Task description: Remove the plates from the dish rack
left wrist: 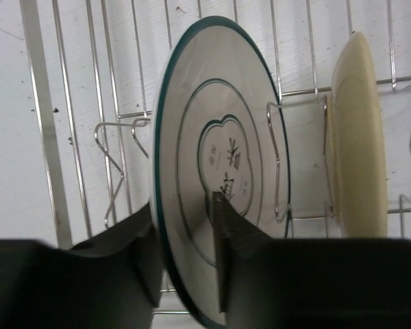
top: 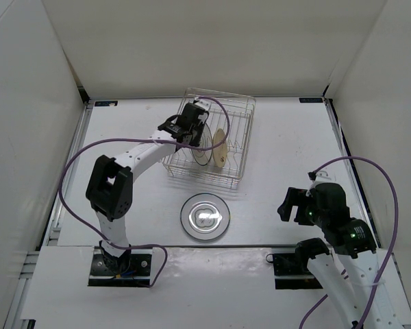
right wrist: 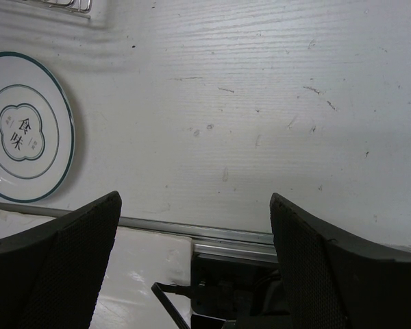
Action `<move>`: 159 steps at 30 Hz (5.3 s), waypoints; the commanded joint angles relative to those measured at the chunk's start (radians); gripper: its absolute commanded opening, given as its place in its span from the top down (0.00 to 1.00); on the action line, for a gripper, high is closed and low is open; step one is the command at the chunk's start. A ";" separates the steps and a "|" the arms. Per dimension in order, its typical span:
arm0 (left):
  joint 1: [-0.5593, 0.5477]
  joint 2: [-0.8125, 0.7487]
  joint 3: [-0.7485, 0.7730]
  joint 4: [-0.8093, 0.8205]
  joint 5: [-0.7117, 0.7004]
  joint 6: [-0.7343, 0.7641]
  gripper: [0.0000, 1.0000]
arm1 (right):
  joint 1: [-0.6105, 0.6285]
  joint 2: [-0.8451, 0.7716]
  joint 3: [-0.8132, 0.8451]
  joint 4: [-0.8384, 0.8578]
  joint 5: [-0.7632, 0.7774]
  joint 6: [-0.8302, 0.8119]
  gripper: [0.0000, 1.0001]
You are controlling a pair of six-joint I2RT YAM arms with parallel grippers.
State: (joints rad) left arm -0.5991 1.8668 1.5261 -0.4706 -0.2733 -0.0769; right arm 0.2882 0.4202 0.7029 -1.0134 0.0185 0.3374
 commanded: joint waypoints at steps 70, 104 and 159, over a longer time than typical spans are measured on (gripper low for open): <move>0.486 -0.485 -0.587 0.361 0.592 -0.463 0.05 | -0.001 -0.041 -0.017 0.055 -0.063 -0.021 0.10; 0.524 -0.270 -0.610 0.691 0.827 -0.535 0.66 | -0.001 -0.001 -0.016 0.049 -0.054 -0.020 0.10; 0.386 -1.180 -1.194 0.362 1.049 -0.744 1.00 | -0.003 -0.011 -0.022 0.064 -0.094 -0.037 0.10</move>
State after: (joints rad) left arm -0.2119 0.6857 0.3901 -0.2592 0.7013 -0.7208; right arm 0.2882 0.4118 0.6891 -0.9882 -0.0597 0.3210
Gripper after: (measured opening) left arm 0.177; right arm 0.904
